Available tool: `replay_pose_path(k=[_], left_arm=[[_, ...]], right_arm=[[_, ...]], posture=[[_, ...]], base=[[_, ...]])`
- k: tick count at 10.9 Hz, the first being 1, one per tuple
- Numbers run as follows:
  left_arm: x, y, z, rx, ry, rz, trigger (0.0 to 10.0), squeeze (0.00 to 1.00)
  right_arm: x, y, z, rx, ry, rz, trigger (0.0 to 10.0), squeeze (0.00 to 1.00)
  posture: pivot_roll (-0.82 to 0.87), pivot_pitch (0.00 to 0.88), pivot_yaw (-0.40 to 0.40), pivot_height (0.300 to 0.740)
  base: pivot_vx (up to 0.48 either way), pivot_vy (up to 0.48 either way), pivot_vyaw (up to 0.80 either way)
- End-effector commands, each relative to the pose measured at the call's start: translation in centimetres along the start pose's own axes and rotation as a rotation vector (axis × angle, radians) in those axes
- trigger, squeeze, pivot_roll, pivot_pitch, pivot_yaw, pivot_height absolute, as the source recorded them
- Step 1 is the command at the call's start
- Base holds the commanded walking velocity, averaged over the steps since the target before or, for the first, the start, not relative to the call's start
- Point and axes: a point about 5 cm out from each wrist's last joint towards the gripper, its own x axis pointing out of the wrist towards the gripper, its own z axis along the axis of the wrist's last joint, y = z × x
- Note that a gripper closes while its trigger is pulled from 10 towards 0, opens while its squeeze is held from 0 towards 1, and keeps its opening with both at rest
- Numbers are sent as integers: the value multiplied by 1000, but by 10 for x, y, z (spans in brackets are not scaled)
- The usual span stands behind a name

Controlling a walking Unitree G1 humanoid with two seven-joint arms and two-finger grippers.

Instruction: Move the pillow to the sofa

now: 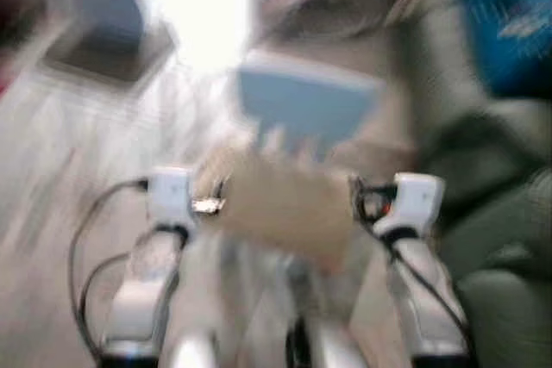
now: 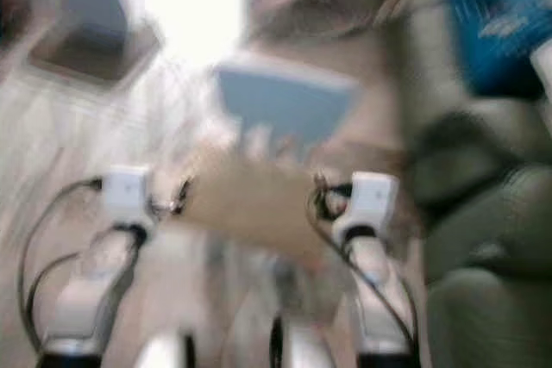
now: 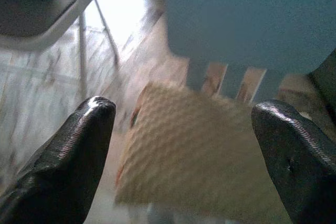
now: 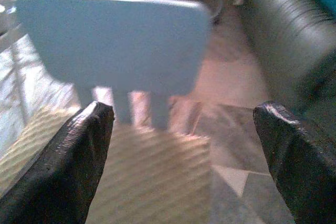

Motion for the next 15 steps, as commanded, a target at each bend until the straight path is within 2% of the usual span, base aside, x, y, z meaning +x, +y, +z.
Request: replay_pose_path(k=[1,3,5,7,10,12,13,14,15], left_arm=[[-1,-11,-3,-17,14,-30,10000,0],[-2,-12,-4,-18,15,-36,10000,0],[-2,-12,-4,-17,18,-38,10000,0],[-2,-13,-4,-14,19,-36,10000,0],[-6,-5,0,48,-16,6,10000,0],[-18,8,-1,108,-29,34,10000,0],[-19,10,-1,116,-27,45,10000,0],[-19,9,3,122,-39,55,10000,0],[-17,4,20,161,-96,29,10000,0]], right_arm=[[-4,-12,-5,-13,28,-34,10000,0],[-4,-12,-6,-13,31,-35,10000,0],[-4,-12,-7,-15,36,-37,10000,0],[-4,-12,-6,-15,32,-32,10000,0],[-4,-11,-6,-5,29,-15,10000,0],[-8,-7,-5,10,24,19,10000,0],[-8,-7,-5,11,25,23,10000,0],[-6,-7,-3,20,19,25,10000,0],[4,-4,10,36,-23,42,10000,0]], posture=[[-22,213,-43,740],[-22,214,-43,740],[-20,214,-44,740],[-19,214,-45,740],[-22,216,-46,740],[-16,225,-48,740],[-13,230,-47,740],[2,234,-42,740],[21,230,-25,740]], base=[[0,0,0],[0,0,0],[0,0,-800],[0,0,0],[0,0,0],[0,0,0],[0,0,0],[0,0,0],[0,0,0]])
